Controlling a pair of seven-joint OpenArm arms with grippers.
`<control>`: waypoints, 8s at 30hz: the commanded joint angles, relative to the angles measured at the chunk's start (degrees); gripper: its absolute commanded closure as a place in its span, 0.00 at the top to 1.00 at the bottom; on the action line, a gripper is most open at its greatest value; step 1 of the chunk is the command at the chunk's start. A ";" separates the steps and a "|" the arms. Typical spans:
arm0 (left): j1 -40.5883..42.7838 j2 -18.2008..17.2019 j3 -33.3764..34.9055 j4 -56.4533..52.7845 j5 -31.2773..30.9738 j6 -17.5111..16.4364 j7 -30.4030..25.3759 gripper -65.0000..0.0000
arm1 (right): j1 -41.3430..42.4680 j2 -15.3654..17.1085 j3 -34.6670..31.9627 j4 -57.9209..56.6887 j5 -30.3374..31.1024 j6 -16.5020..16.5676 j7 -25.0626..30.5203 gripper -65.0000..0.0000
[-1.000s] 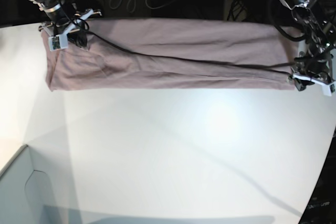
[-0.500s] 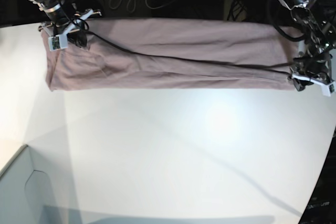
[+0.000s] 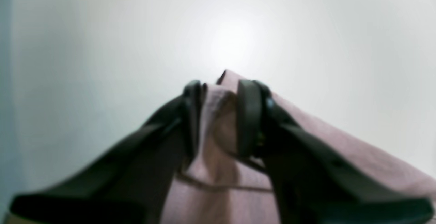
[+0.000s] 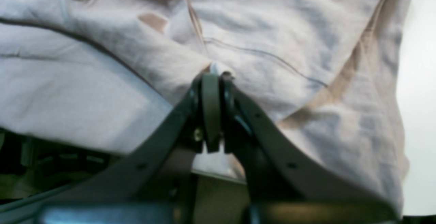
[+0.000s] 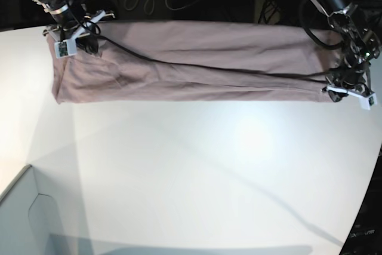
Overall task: Layout the t-shirt on the table in an organized manner, then fold the t-shirt properly
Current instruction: 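Straighten the strip with both grippers, left gripper regrasping its end, then lift the strip end with the left gripper and fold it toward the right gripper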
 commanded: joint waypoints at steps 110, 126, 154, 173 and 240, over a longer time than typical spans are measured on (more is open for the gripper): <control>11.71 0.57 -0.25 12.56 -6.34 -0.82 -0.68 0.64 | -1.11 -3.08 2.49 5.08 0.79 0.12 1.03 0.38; 10.91 -0.40 0.10 5.27 -13.37 -0.82 -0.68 0.64 | 4.60 -3.08 2.49 -6.70 -7.82 0.12 1.20 0.38; 11.71 -0.57 4.68 1.93 -13.72 -0.82 -0.59 0.13 | 5.48 -3.08 2.22 -6.61 -7.91 0.12 1.29 0.38; 8.80 2.33 4.76 20.48 -13.20 -0.12 7.23 0.01 | 6.54 -3.26 2.22 -6.70 -7.91 0.12 1.29 0.38; 12.32 12.26 74.57 13.09 -5.11 22.65 -12.81 0.36 | 6.10 -3.35 2.22 -6.44 -8.00 0.12 1.03 0.38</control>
